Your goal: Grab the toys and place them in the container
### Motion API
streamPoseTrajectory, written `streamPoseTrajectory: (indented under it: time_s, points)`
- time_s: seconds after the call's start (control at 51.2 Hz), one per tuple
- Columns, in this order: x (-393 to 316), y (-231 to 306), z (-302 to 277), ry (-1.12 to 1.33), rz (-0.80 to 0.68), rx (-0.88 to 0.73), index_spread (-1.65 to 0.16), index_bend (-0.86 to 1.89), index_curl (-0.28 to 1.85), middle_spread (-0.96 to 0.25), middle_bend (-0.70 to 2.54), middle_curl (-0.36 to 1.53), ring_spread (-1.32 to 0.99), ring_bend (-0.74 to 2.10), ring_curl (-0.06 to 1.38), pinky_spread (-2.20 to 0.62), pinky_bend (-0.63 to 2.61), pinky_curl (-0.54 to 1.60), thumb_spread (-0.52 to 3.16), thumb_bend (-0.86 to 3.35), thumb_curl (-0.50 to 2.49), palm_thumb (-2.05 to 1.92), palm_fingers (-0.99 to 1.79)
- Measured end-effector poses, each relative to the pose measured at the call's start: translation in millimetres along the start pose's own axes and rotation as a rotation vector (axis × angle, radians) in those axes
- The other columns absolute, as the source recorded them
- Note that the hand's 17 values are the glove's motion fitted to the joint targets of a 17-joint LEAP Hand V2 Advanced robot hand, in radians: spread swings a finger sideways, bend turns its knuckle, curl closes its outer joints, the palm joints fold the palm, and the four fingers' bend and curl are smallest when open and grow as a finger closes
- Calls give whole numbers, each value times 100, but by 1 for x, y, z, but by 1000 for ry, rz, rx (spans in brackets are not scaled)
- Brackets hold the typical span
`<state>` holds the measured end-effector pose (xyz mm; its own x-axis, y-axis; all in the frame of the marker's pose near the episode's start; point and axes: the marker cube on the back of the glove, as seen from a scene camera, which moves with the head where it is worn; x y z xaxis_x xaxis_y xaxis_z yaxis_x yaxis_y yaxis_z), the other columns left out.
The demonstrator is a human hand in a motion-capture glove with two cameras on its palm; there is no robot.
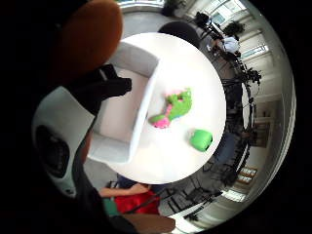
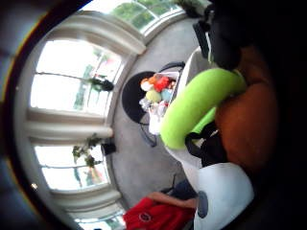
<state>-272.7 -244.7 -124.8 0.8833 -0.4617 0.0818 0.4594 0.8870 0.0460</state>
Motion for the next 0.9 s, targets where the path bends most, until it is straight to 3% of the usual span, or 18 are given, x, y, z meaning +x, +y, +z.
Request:
streamPoseTrajectory:
  time_s: [0.059, 0.117, 0.195, 0.273, 0.527, 0.683, 0.898]
  points:
    - [-31, -5, 15, -50, 164, -50, -40, 59, 113, -37, 27, 54, -44, 31, 49, -28, 134, 46, 53, 19, 115, 67, 6]
    - [-44, -2, 29, -34, 163, -84, -41, 50, 105, -29, 15, 50, -31, 15, 44, -18, 143, 47, 66, 16, 115, 54, -12]
    - [-41, 2, 35, -55, 152, -83, -40, 14, 90, -19, 8, 43, -20, 16, 38, -9, 153, 47, 82, 5, 108, 36, -33]
    - [-27, 16, 31, -75, 130, -73, -40, 2, 76, -14, 7, 39, -13, 15, 36, -4, 158, 47, 96, 0, 98, 29, -35]
    - [103, 96, 0, 131, 281, 20, -40, 12, 56, -10, 11, 29, -3, 15, 31, 6, 150, 42, 115, -4, 71, 7, -27]
    - [185, 156, 8, 185, 401, 54, -42, 16, 51, -16, 24, 32, -15, 37, 36, 6, 128, 35, 120, -2, 62, 7, 9]
    - [273, 222, 33, 172, 572, -72, -40, 11, 45, -15, 16, 32, -13, 21, 34, 8, 135, 35, 118, -4, 52, 4, -18]
